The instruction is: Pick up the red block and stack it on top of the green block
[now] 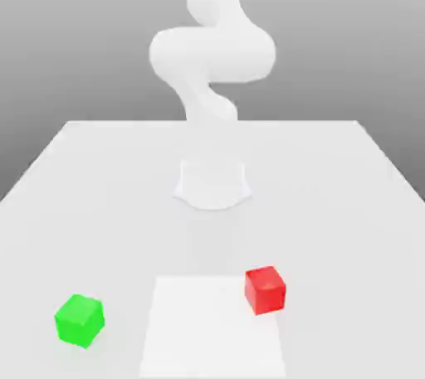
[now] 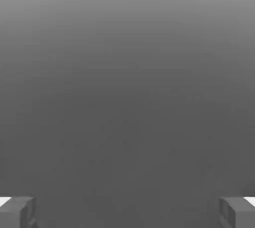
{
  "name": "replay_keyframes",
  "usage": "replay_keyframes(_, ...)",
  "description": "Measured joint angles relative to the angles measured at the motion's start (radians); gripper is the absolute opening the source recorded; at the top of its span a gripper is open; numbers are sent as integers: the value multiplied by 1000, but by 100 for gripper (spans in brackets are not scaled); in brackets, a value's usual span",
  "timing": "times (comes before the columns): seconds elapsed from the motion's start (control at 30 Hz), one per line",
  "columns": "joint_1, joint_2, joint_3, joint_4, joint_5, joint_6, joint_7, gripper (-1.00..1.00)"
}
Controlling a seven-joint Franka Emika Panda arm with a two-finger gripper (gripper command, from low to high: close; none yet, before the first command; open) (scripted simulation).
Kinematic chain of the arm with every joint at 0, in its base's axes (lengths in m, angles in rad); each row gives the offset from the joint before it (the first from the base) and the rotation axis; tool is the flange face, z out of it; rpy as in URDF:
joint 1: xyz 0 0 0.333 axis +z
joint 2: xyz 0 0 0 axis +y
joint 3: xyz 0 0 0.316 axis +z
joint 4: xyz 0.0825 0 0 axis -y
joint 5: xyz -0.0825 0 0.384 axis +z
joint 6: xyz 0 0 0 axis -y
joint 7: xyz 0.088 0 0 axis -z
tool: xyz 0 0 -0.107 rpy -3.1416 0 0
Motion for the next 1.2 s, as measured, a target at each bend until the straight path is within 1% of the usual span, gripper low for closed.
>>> replay_keyframes(0.4,43,442,80,-293,-38,280,-20,0)
replay_keyframes(0.5,69,564,87,-372,-29,357,-39,0)
replay_keyframes(0.6,98,675,102,-443,6,431,-76,0)
replay_keyframes(0.73,104,816,89,-446,-25,546,-55,0)
replay_keyframes(0.83,138,924,46,-432,-66,638,-26,0)
replay_keyframes(0.87,148,948,34,-429,-72,658,-23,-100)
replay_keyframes(1.07,152,959,29,-428,-80,668,-16,-100)
replay_keyframes(1.2,136,860,56,-441,-33,583,-49,-100)
